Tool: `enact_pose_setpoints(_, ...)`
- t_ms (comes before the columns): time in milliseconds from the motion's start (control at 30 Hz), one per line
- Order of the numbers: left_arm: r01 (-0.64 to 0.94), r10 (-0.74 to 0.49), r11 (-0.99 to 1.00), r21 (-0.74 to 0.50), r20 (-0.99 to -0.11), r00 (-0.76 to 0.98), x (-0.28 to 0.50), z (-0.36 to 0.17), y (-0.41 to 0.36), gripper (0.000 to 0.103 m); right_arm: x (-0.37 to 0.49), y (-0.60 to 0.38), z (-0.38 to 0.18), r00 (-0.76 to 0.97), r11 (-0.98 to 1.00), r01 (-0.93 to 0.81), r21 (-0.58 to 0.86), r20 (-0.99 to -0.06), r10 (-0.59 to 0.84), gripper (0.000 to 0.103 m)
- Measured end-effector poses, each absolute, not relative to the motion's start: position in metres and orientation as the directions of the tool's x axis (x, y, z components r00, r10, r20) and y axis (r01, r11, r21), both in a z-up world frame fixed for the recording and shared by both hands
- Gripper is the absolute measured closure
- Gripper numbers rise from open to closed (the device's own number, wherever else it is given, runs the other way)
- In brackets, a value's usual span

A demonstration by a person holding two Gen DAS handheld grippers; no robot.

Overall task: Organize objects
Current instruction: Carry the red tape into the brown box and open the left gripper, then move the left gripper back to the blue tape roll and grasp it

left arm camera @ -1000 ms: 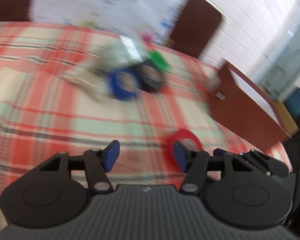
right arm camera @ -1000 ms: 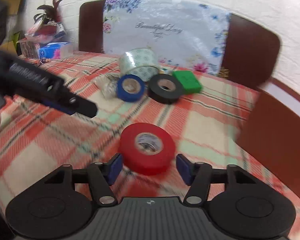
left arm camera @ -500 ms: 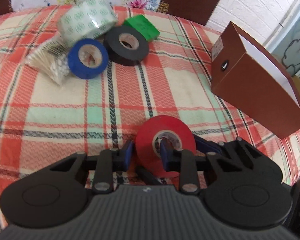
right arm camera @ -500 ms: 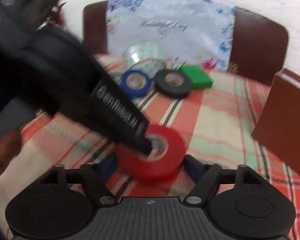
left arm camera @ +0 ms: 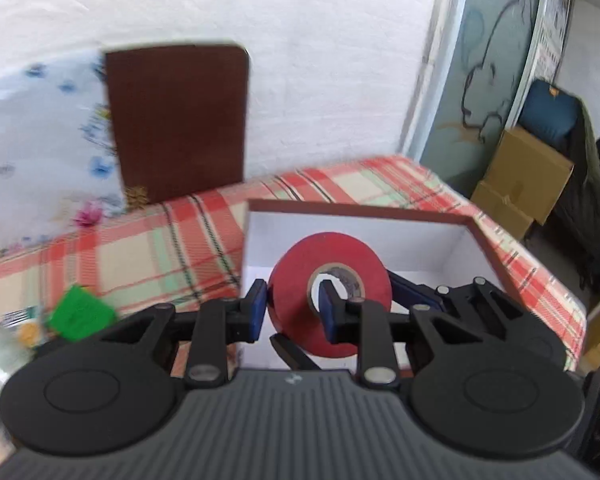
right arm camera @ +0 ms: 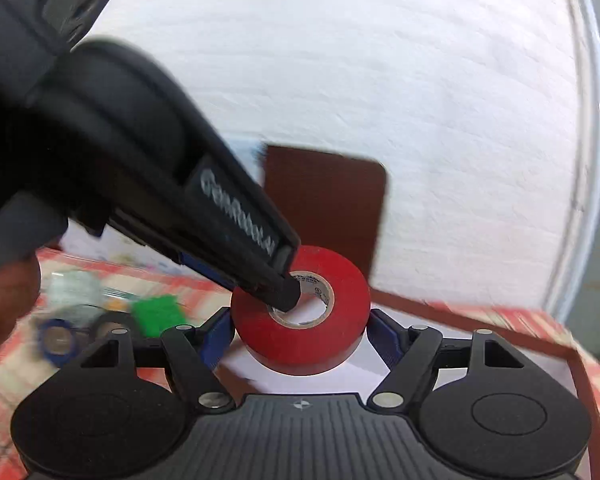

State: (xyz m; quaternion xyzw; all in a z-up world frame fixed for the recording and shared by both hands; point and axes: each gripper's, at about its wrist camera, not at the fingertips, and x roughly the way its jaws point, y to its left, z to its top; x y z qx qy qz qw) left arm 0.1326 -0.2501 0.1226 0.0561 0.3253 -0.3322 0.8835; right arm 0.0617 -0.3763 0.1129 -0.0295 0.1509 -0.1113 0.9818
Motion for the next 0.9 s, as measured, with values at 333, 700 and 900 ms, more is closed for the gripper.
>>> enact_pose_setpoints(333,0.625,-0.498,0.778,-0.070,-0.675,0.544,0.156,0.084,-0.275,0.072,0.101,-0.423,0.080,0.891,0.955,0.296,0.001,-0.361,-0.276,0.021)
enact_pose_setpoints(700,0.603,-0.542,0.787,-0.129,-0.612,0.576,0.084,0.097,-0.212,0.072,0.013,-0.348,0.068,0.915,0.941,0.338,-0.009,-0.233,-0.331,0.019)
enact_pose_setpoints(900,0.457,-0.377,0.886,-0.078,-0.696,0.612,0.082,0.062,-0.153,0.072,0.028,-0.312,0.045,0.894,0.984,0.167,0.069,-0.431,-0.122,0.034)
